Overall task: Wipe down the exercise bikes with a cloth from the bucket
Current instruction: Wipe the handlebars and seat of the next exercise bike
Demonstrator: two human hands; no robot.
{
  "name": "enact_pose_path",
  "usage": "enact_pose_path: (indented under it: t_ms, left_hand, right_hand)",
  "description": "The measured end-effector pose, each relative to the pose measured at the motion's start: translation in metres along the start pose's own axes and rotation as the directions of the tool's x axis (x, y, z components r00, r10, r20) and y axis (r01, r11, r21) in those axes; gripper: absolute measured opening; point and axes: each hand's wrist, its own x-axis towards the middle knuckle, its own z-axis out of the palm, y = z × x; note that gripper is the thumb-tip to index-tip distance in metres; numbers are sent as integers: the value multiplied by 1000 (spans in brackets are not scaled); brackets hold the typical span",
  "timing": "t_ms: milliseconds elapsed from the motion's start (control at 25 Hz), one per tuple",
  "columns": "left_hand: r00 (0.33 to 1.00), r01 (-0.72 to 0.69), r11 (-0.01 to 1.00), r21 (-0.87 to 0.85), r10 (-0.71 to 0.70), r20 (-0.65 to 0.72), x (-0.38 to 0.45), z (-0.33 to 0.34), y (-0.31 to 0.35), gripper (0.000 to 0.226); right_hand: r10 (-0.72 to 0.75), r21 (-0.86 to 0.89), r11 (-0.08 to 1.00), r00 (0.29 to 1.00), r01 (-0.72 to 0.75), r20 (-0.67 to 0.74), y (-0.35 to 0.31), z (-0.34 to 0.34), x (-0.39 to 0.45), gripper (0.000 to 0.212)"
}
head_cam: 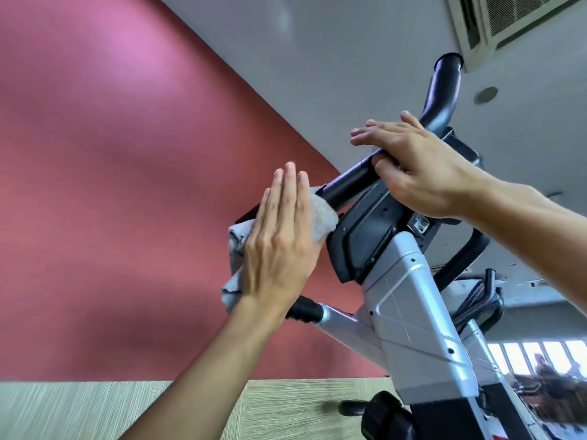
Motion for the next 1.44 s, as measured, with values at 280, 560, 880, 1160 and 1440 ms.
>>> enact_pose_path:
  t_ms: [280,560,880,1160,1440]
  left_hand:
    - [994,-93,987,-133,84,-76,-14,10,-23,62]
    - [990,-114,979,-171,98,-102,-24,7,-29,61]
    - [991,45,952,-303,-82,-110,-77,13,-48,53]
    - [977,-184,952,-245,150,-150,-51,8,-53,60]
    - [982,-178,952,-249,158,-101,-25,4,-37,67]
  right_hand:
    - [51,-30,998,999,-51,11,-38,37,10,60]
    - [46,-302,952,998,-55,-39,-53,81,3,56]
    - [31,-266,960,982,-81,-186,-50,95,0,51]
    - [-32,-195,980,947,-33,-318,-51,106,-5,48]
    - [-6,-155,986,922,-59,-388,-53,111,-6,47]
